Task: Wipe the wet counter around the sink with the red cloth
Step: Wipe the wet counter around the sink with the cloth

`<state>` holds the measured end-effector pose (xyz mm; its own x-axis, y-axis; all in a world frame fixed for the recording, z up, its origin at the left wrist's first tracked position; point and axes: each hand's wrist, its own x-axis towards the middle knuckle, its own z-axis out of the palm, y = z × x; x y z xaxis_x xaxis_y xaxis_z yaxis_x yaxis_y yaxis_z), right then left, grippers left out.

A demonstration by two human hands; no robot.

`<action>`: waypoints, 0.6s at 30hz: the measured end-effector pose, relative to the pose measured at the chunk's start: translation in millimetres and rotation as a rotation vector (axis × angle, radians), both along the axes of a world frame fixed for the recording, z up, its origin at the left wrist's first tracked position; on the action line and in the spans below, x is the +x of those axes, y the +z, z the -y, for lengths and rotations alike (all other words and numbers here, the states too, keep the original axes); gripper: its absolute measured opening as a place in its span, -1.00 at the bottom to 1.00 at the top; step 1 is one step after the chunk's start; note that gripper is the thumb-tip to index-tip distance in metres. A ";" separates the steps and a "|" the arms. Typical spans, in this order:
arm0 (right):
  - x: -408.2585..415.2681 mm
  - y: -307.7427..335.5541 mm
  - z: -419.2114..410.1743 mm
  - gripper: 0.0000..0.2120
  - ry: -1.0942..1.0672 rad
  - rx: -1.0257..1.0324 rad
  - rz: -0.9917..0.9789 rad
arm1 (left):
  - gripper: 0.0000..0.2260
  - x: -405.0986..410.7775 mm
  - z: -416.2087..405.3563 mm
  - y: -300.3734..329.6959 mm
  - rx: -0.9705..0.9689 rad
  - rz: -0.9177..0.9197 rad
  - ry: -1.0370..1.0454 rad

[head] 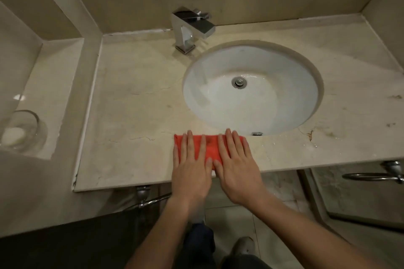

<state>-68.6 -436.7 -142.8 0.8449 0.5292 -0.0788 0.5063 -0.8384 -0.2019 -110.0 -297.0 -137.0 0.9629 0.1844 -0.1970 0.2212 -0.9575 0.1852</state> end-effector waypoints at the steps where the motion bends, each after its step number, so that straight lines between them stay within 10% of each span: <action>1: -10.9 0.0 10.0 -0.42 0.007 -0.011 -0.002 | -0.45 -11.7 12.4 0.4 -0.005 0.006 0.020; 18: 49.9 -0.6 -14.4 -0.39 -0.140 0.001 -0.022 | -0.44 52.4 0.3 -4.3 -0.004 0.058 0.024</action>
